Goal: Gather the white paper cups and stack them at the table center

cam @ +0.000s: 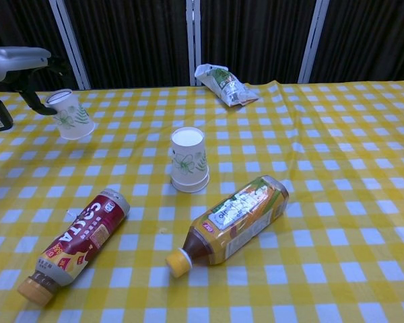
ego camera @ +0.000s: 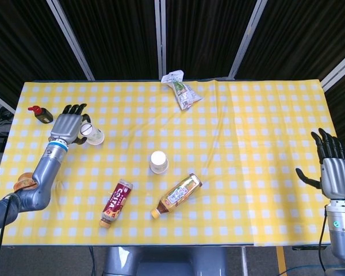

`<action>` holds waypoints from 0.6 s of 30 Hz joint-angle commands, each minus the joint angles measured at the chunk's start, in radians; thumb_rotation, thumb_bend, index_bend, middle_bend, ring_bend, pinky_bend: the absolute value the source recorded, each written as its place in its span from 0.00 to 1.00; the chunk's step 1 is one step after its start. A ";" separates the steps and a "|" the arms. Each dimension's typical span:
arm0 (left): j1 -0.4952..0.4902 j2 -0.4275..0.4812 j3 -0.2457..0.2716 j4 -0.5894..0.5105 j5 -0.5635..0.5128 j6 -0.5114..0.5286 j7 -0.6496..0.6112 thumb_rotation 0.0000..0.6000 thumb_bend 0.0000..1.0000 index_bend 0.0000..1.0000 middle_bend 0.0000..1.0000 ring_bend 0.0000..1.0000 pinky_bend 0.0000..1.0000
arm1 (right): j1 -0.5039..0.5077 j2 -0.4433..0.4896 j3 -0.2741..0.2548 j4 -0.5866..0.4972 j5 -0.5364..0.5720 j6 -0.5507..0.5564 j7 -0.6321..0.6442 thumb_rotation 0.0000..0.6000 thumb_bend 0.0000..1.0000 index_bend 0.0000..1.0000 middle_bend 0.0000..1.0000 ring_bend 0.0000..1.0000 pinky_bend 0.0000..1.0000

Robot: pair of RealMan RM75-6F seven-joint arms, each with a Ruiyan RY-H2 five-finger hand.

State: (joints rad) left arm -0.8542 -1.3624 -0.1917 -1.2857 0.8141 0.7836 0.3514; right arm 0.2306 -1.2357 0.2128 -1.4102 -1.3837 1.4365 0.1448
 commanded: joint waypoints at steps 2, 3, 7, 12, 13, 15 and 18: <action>0.004 0.051 -0.030 -0.175 0.121 0.071 -0.046 1.00 0.43 0.39 0.00 0.00 0.00 | 0.000 0.000 0.001 0.000 0.006 -0.005 -0.004 1.00 0.12 0.05 0.00 0.00 0.00; 0.003 0.051 -0.030 -0.190 0.132 0.076 -0.047 1.00 0.43 0.39 0.00 0.00 0.00 | 0.000 0.000 0.001 0.000 0.007 -0.005 -0.004 1.00 0.12 0.05 0.00 0.00 0.00; -0.012 0.047 -0.038 -0.299 0.202 0.113 -0.035 1.00 0.43 0.38 0.00 0.00 0.00 | -0.001 0.002 0.003 0.001 0.011 -0.006 -0.002 1.00 0.12 0.05 0.00 0.00 0.00; -0.024 0.042 -0.036 -0.355 0.232 0.136 -0.004 1.00 0.43 0.38 0.00 0.00 0.00 | -0.002 0.004 0.006 0.001 0.013 -0.003 0.001 1.00 0.12 0.05 0.00 0.00 0.00; -0.025 0.041 -0.036 -0.362 0.235 0.139 0.001 1.00 0.43 0.38 0.00 0.00 0.00 | -0.002 0.004 0.006 0.001 0.013 -0.003 0.002 1.00 0.12 0.05 0.00 0.00 0.00; -0.029 0.040 -0.036 -0.375 0.237 0.143 0.009 1.00 0.43 0.38 0.00 0.00 0.00 | -0.003 0.005 0.007 0.001 0.013 -0.002 0.003 1.00 0.12 0.05 0.00 0.00 0.00; -0.039 0.037 -0.035 -0.394 0.232 0.145 0.032 1.00 0.43 0.38 0.00 0.00 0.00 | -0.004 0.007 0.008 0.000 0.013 -0.001 0.008 1.00 0.12 0.05 0.00 0.00 0.00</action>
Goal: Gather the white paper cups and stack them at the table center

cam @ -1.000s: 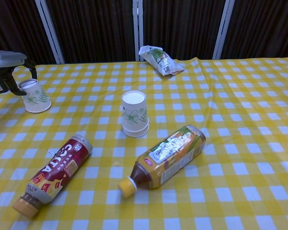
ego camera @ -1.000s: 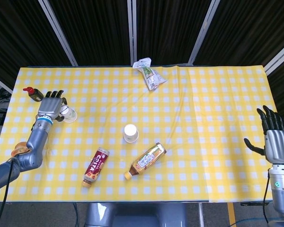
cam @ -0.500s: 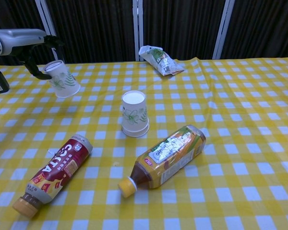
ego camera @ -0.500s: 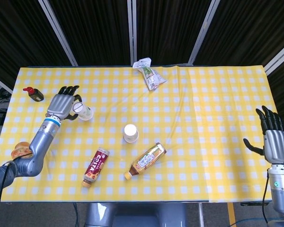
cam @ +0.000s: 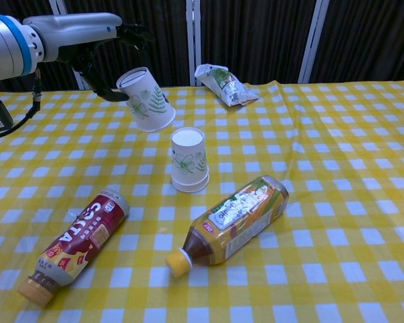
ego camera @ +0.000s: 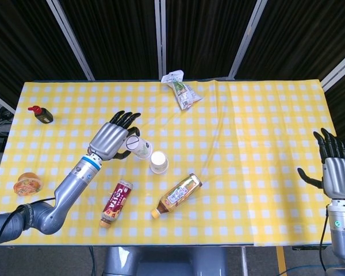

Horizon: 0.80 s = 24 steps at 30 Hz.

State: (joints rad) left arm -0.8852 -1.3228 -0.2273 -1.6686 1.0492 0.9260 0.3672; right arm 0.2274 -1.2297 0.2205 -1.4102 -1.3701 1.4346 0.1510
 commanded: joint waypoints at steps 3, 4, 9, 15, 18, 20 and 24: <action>-0.020 -0.012 0.002 -0.014 -0.021 -0.003 0.034 1.00 0.43 0.38 0.00 0.00 0.00 | -0.001 0.003 0.001 -0.002 -0.002 0.000 0.007 1.00 0.12 0.05 0.00 0.00 0.00; -0.023 -0.015 0.002 -0.013 -0.026 -0.004 0.037 1.00 0.43 0.38 0.00 0.00 0.00 | -0.001 0.004 0.001 -0.002 -0.002 0.000 0.008 1.00 0.12 0.05 0.00 0.00 0.00; -0.041 -0.037 0.002 -0.003 -0.044 -0.017 0.042 1.00 0.43 0.39 0.00 0.00 0.00 | -0.002 0.005 0.002 -0.003 -0.001 0.002 0.011 1.00 0.12 0.05 0.00 0.00 0.00; -0.070 -0.071 0.006 0.010 -0.059 -0.034 0.068 1.00 0.42 0.39 0.00 0.00 0.00 | -0.001 0.005 0.001 -0.003 -0.002 0.000 0.010 1.00 0.12 0.05 0.00 0.00 0.00; -0.091 -0.100 0.007 0.027 -0.075 -0.042 0.086 1.00 0.42 0.39 0.00 0.00 0.00 | -0.002 0.005 0.001 -0.003 -0.001 -0.001 0.011 1.00 0.12 0.05 0.00 0.00 0.00; -0.108 -0.127 0.011 0.047 -0.086 -0.049 0.105 1.00 0.42 0.38 0.00 0.00 0.00 | -0.002 0.006 0.001 -0.004 -0.001 -0.002 0.013 1.00 0.12 0.05 0.00 0.00 0.00; -0.130 -0.145 0.030 0.062 -0.134 -0.065 0.154 1.00 0.32 0.24 0.00 0.00 0.00 | -0.003 0.009 0.003 -0.005 0.001 -0.002 0.019 1.00 0.12 0.05 0.00 0.00 0.00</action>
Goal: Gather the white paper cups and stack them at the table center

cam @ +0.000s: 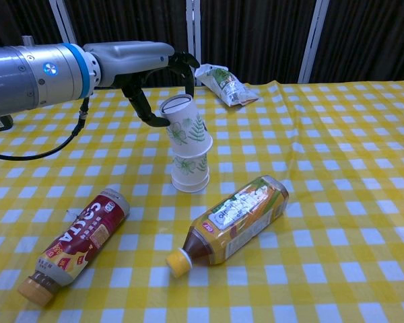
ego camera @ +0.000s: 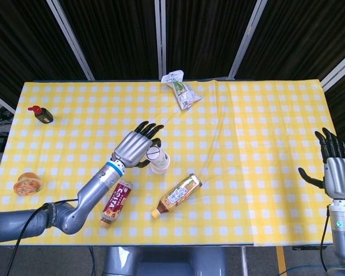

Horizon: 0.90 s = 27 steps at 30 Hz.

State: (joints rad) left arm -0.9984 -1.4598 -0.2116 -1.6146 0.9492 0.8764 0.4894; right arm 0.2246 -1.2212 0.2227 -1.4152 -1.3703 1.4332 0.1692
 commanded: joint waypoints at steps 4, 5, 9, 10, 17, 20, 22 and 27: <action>-0.045 0.011 0.042 -0.011 -0.136 -0.036 0.109 1.00 0.23 0.09 0.00 0.00 0.00 | -0.002 0.003 0.001 -0.003 -0.001 0.001 0.007 1.00 0.12 0.05 0.00 0.00 0.00; -0.049 0.014 0.046 -0.016 -0.151 -0.035 0.119 1.00 0.23 0.08 0.00 0.00 0.00 | -0.002 0.004 0.000 -0.004 -0.002 0.001 0.007 1.00 0.12 0.05 0.00 0.00 0.00; -0.051 0.028 0.056 -0.031 -0.184 -0.020 0.126 1.00 0.23 0.05 0.00 0.00 0.00 | -0.002 0.005 -0.001 -0.007 -0.002 0.001 0.006 1.00 0.12 0.05 0.00 0.00 0.00; -0.047 0.033 0.056 -0.036 -0.183 -0.014 0.121 1.00 0.23 0.05 0.00 0.00 0.00 | -0.003 0.005 0.000 -0.008 -0.003 0.002 0.006 1.00 0.12 0.05 0.00 0.00 0.00; 0.050 0.075 0.065 -0.087 -0.077 0.143 0.037 1.00 0.23 0.05 0.00 0.00 0.00 | -0.002 0.007 -0.005 -0.013 -0.005 -0.003 -0.002 1.00 0.12 0.05 0.00 0.00 0.00; 0.101 0.080 0.086 -0.098 -0.016 0.234 0.026 1.00 0.23 0.05 0.00 0.00 0.00 | -0.001 0.008 -0.010 -0.018 -0.006 -0.010 -0.010 1.00 0.12 0.05 0.00 0.00 0.00; 0.142 0.081 0.105 -0.101 0.029 0.299 0.016 1.00 0.23 0.04 0.00 0.00 0.00 | -0.001 0.009 -0.014 -0.022 -0.008 -0.014 -0.017 1.00 0.12 0.05 0.00 0.00 0.00; 0.307 0.078 0.201 -0.081 0.169 0.524 -0.019 1.00 0.22 0.02 0.00 0.00 0.00 | 0.005 -0.001 -0.032 -0.023 -0.021 -0.029 -0.045 1.00 0.12 0.05 0.00 0.00 0.00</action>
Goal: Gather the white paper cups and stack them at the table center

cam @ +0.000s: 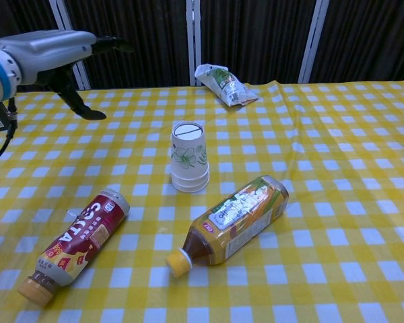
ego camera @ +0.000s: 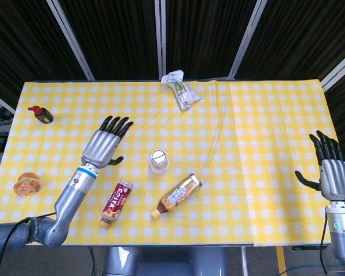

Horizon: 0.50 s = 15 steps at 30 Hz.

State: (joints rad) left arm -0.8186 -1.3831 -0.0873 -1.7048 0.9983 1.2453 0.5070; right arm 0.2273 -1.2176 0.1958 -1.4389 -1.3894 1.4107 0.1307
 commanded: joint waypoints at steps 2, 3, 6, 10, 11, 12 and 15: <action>0.179 -0.005 0.103 0.026 0.152 0.208 -0.055 1.00 0.22 0.01 0.00 0.00 0.00 | 0.005 -0.009 -0.011 0.005 -0.003 -0.016 -0.017 1.00 0.12 0.05 0.00 0.00 0.00; 0.214 -0.007 0.119 0.035 0.169 0.240 -0.068 1.00 0.22 0.00 0.00 0.00 0.00 | 0.007 -0.013 -0.016 0.008 -0.004 -0.021 -0.025 1.00 0.12 0.05 0.00 0.00 0.00; 0.262 -0.009 0.143 0.046 0.195 0.279 -0.089 1.00 0.15 0.00 0.00 0.00 0.00 | 0.008 -0.017 -0.025 0.011 -0.004 -0.032 -0.042 1.00 0.12 0.05 0.00 0.00 0.00; 0.344 -0.010 0.184 0.068 0.229 0.341 -0.124 1.00 0.01 0.00 0.00 0.00 0.00 | 0.008 -0.019 -0.039 0.003 -0.003 -0.047 -0.076 1.00 0.12 0.05 0.00 0.00 0.00; 0.364 -0.010 0.194 0.076 0.239 0.357 -0.135 1.00 0.00 0.00 0.00 0.00 0.00 | 0.007 -0.018 -0.043 -0.003 -0.003 -0.048 -0.086 1.00 0.12 0.05 0.00 0.00 0.00; 0.380 -0.011 0.203 0.083 0.251 0.369 -0.146 1.00 0.00 0.00 0.00 0.00 0.00 | 0.005 -0.017 -0.046 -0.010 -0.005 -0.046 -0.096 1.00 0.12 0.05 0.00 0.00 0.00; 0.438 -0.005 0.235 0.112 0.293 0.408 -0.184 1.00 0.00 0.00 0.00 0.00 0.00 | -0.006 -0.012 -0.055 -0.045 -0.018 -0.023 -0.128 1.00 0.12 0.05 0.00 0.00 0.00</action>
State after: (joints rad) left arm -0.4154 -1.3915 0.1204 -1.6170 1.2571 1.6290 0.3513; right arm 0.2278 -1.2331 0.1481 -1.4666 -1.3997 1.3763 0.0188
